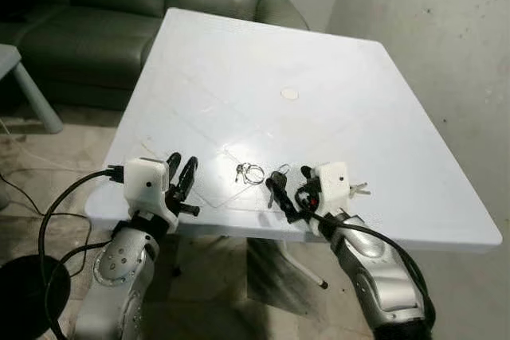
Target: Hang keys on a hook
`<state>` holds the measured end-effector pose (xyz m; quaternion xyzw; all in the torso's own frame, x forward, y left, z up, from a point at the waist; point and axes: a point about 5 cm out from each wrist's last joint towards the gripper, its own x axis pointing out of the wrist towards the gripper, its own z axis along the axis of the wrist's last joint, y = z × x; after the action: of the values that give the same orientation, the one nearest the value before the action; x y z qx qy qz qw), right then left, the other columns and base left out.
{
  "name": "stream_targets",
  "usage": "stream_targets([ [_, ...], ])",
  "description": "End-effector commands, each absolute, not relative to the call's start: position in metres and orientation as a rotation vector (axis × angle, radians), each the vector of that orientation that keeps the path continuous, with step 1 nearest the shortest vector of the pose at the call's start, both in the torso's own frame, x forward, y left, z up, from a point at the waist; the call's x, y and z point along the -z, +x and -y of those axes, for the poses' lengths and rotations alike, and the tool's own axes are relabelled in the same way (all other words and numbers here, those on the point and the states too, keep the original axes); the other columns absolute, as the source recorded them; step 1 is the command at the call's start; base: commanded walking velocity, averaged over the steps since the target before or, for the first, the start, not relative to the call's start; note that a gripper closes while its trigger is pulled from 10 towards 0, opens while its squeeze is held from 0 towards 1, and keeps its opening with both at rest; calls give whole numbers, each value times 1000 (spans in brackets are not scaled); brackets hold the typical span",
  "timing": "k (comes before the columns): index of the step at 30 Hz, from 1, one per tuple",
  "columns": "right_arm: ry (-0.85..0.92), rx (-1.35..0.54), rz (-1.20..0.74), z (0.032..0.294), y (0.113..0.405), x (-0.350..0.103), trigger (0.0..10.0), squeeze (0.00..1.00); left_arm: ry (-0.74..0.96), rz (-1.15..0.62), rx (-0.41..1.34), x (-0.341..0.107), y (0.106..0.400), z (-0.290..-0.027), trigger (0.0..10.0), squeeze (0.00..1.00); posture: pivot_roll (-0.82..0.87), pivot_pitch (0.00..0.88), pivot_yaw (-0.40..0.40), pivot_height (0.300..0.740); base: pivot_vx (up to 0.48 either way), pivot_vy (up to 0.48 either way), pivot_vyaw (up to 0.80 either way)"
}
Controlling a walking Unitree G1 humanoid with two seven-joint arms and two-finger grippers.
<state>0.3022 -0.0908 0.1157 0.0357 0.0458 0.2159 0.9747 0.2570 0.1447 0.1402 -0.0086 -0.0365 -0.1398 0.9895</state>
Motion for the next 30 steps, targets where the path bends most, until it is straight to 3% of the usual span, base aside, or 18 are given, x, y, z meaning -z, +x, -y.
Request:
stream_targets([
  [1, 81, -394, -124, 93, 305, -112, 10000, 0, -11, 79, 297, -144, 255, -140, 10000, 0, 39, 162, -152, 740, 0, 0, 0],
  [19, 216, -220, -182, 79, 325, -121, 10000, 0, -11, 79, 285, -146, 254, -138, 10000, 0, 57, 152, -151, 740, 0, 0, 0],
  [21, 209, -215, -191, 79, 325, -120, 9137, 0, -12, 80, 283, -146, 254, -137, 10000, 0, 59, 152, -154, 740, 0, 0, 0],
  [26, 187, -235, -215, 77, 322, -115, 9804, 0, -11, 83, 280, -147, 253, -137, 10000, 0, 61, 152, -157, 740, 0, 0, 0],
  [30, 175, -244, -235, 75, 319, -111, 7569, 0, -12, 83, 275, -147, 252, -137, 10000, 0, 63, 154, -159, 740, 0, 0, 0],
])
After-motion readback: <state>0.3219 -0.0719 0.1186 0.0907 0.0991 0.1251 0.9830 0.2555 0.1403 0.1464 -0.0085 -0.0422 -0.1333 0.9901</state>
